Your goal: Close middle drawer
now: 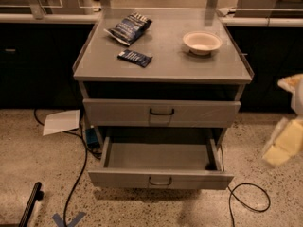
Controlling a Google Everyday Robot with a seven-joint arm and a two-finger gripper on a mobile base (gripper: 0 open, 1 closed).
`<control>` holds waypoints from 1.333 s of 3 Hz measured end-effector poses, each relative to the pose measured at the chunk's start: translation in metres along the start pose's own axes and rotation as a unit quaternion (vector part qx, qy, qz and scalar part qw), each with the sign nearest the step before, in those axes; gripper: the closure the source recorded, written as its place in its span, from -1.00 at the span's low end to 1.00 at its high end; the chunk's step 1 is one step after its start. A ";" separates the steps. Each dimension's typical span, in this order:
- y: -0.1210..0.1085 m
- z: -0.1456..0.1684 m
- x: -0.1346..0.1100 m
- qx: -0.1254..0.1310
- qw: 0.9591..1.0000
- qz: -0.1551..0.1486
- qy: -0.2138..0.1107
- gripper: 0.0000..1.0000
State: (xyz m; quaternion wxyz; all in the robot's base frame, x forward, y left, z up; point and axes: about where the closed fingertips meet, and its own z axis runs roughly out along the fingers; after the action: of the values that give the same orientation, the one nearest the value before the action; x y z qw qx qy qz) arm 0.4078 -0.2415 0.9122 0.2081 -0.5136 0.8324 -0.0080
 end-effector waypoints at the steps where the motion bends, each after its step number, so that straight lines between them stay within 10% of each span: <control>1: 0.017 0.045 0.044 0.005 0.997 0.075 -0.017 -1.00; 4: 0.014 0.052 0.046 0.018 0.996 0.079 -0.022 0.31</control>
Offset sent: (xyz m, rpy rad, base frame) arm -0.0145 -0.0184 -0.0546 0.0720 0.0069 -0.1200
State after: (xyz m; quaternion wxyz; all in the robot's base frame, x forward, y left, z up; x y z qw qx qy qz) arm 0.3968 -0.2642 0.8463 0.2353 -0.4427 0.8652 0.0047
